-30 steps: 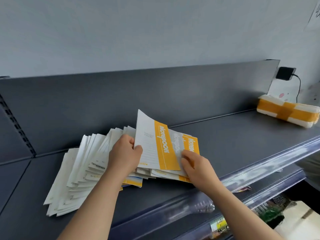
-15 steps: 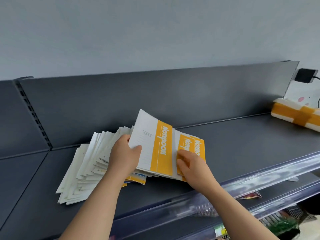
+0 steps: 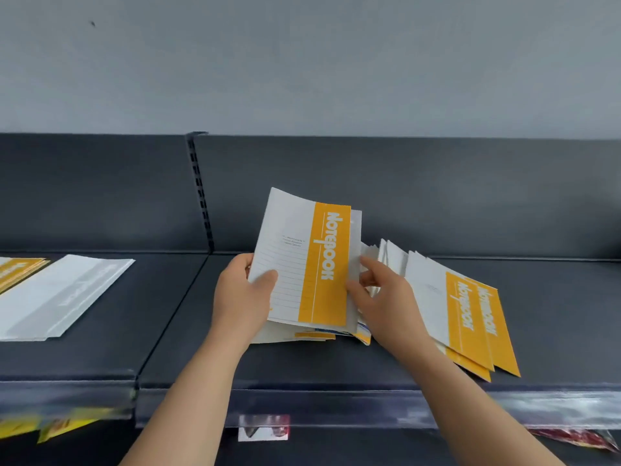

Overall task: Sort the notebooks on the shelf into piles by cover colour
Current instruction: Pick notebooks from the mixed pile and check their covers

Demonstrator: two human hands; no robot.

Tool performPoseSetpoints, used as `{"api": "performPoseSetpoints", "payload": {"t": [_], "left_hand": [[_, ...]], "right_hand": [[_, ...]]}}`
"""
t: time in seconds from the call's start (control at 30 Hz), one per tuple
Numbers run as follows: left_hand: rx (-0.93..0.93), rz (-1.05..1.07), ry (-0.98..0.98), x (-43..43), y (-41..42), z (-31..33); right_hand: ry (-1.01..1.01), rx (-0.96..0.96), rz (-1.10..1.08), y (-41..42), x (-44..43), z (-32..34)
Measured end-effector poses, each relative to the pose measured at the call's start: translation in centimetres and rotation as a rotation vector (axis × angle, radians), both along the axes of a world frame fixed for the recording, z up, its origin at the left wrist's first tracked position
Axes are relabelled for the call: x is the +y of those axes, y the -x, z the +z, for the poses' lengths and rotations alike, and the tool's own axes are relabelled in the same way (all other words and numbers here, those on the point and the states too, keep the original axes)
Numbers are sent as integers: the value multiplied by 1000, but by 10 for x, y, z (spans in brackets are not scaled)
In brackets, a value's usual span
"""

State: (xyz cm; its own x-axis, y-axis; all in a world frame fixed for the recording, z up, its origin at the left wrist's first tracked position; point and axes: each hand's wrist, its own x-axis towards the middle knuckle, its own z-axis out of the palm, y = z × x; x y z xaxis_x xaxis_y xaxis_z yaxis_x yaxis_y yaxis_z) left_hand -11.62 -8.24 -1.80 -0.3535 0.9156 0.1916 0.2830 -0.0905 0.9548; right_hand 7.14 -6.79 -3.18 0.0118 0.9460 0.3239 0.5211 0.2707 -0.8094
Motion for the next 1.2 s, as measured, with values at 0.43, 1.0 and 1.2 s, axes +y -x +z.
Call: {"api": "performPoseSetpoints", "payload": {"t": [0.43,1.0,1.2], "left_hand": [[132,188,81,-73,203,2],[309,182,165,-74,405,-13],[375,155,193,-32,416,-28]], "right_hand": [[-15,-3,322,214,-16,0],[116,-95,258,412,-26,-30],[153,-164,215,422,2,-29]]}}
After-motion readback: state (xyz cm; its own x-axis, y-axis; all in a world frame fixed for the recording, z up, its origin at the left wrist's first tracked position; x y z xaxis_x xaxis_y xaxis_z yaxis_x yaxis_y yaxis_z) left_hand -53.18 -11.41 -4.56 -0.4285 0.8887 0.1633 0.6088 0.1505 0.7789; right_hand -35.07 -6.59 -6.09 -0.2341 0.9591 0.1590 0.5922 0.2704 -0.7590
